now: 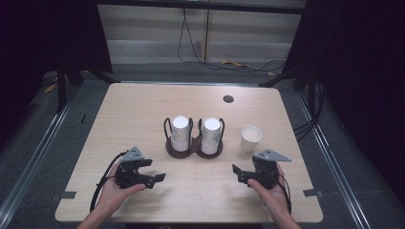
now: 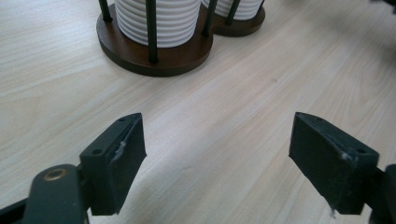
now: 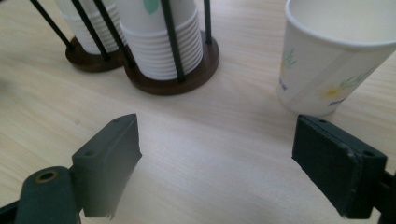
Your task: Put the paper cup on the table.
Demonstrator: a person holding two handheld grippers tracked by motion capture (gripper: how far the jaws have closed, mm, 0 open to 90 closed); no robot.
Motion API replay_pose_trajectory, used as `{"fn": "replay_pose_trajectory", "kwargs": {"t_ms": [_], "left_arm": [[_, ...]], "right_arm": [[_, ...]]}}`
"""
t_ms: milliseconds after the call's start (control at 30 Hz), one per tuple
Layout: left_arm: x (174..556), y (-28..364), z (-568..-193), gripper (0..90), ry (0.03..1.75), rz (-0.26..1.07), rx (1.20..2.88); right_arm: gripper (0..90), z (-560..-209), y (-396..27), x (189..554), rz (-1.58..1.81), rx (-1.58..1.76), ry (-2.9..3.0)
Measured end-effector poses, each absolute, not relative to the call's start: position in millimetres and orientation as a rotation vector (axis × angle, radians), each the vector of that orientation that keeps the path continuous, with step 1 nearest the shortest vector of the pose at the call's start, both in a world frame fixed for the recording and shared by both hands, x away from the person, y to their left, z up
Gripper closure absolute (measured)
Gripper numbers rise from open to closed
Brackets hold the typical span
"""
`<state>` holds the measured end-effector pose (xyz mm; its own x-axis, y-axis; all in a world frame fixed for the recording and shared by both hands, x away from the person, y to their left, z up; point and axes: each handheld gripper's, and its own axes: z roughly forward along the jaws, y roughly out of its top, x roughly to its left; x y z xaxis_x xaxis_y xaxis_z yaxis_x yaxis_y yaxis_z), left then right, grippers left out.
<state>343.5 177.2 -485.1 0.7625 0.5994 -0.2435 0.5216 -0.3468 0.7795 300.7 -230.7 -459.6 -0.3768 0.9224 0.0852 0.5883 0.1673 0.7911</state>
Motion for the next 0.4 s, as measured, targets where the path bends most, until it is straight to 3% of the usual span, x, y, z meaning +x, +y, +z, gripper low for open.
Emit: {"fn": "replay_pose_trajectory", "kwargs": {"t_ms": [400], "left_arm": [[340,175,-494,19.8,0.871,0.125,2.011]], "right_arm": [[14.8,-482,-220,300,0.99,1.346,2.107]]}}
